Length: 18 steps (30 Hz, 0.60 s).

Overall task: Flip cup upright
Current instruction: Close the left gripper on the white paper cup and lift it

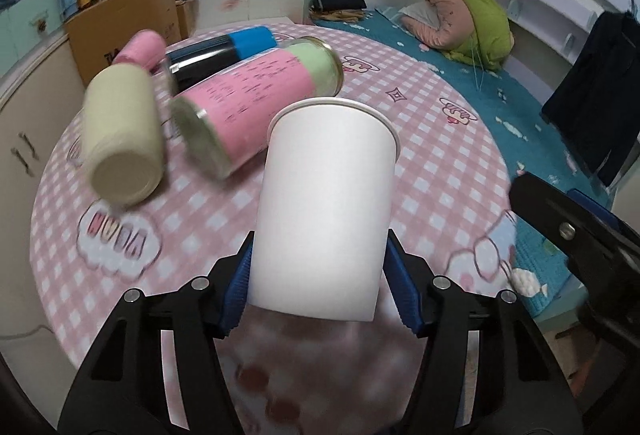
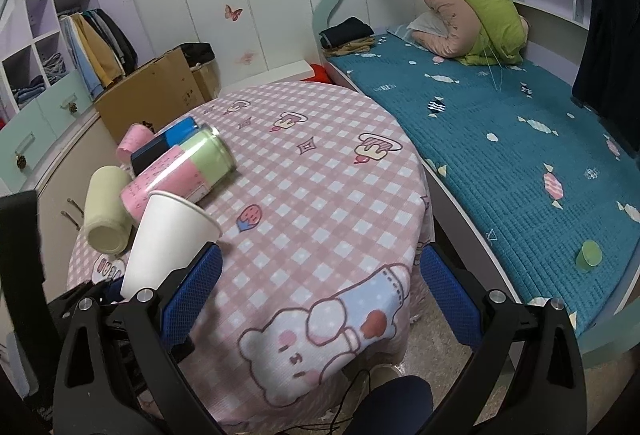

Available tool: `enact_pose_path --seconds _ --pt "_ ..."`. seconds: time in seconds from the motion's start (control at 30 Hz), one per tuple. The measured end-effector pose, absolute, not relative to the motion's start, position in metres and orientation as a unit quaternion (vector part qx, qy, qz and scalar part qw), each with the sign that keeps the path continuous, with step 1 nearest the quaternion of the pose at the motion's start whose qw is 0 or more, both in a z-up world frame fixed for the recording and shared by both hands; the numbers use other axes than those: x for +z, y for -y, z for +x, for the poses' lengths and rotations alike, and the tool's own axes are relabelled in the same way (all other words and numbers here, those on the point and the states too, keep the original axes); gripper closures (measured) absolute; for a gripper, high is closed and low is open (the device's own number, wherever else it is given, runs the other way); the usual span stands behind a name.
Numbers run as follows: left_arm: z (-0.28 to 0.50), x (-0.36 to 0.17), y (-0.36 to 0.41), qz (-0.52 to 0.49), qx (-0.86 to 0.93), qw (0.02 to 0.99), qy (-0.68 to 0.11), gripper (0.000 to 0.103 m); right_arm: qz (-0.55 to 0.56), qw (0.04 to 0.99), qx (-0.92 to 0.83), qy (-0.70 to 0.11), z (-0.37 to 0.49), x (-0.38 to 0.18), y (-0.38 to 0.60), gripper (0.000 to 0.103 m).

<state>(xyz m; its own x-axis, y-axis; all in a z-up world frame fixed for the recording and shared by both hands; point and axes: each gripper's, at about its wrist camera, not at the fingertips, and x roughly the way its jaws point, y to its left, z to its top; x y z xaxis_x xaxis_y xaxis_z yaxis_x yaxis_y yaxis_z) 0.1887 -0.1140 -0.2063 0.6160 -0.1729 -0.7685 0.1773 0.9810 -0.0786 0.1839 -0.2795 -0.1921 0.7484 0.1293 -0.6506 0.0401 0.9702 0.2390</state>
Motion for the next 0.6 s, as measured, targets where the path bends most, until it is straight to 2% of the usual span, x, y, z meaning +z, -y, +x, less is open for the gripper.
enact_pose_path --seconds 0.2,0.6 --pt "0.156 -0.201 0.083 -0.031 -0.059 0.908 -0.413 0.042 0.11 0.925 0.056 -0.359 0.178 -0.191 0.251 0.007" --pt "0.159 -0.195 0.042 -0.059 -0.005 0.909 -0.413 0.041 0.093 0.923 0.092 -0.361 0.181 -0.185 0.207 0.007"
